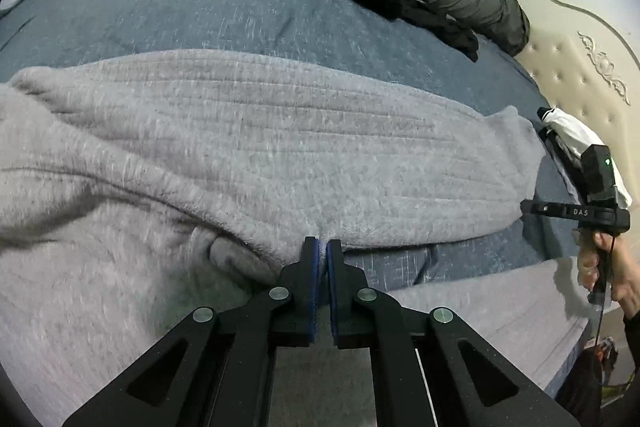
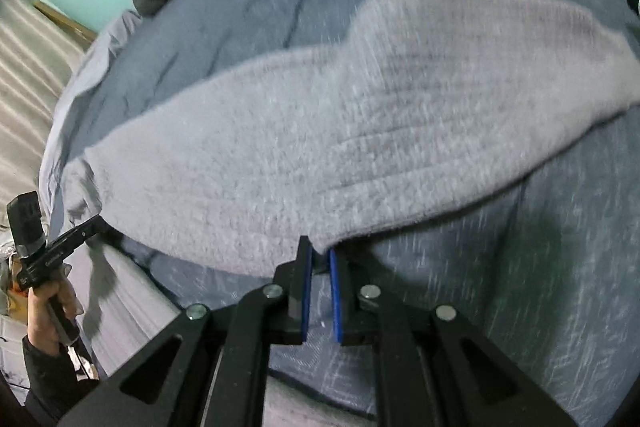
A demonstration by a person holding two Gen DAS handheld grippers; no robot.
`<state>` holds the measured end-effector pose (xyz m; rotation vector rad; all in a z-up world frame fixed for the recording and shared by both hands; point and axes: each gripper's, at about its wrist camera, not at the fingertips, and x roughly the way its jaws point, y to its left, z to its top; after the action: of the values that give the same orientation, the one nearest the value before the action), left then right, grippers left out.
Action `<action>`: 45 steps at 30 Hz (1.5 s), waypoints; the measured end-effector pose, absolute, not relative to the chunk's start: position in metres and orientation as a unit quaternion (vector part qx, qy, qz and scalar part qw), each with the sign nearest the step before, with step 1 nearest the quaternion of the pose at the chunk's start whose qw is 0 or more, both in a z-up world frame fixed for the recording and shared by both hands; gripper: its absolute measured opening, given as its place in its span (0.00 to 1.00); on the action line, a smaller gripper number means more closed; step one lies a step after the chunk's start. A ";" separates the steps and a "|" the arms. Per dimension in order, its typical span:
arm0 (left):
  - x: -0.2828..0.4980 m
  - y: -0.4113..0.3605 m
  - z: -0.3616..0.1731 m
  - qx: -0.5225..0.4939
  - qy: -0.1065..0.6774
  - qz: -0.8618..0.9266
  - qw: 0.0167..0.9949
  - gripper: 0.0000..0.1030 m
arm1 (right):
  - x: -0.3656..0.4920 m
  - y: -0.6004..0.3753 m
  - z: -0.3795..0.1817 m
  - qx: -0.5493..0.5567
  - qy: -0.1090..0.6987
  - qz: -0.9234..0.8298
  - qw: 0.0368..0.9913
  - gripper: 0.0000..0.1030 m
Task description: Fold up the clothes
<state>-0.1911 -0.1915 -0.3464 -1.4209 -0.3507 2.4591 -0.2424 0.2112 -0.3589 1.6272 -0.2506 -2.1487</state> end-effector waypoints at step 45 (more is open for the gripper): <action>-0.336 -0.293 -0.347 -0.518 -0.012 0.855 0.031 0.61 | -0.344 0.109 -0.358 0.516 0.178 -0.783 0.299 0.51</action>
<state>-0.3363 -0.2929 -0.3471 -1.5966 -0.0375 2.6338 -0.3442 0.1091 -0.3578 1.3703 0.4737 -2.0798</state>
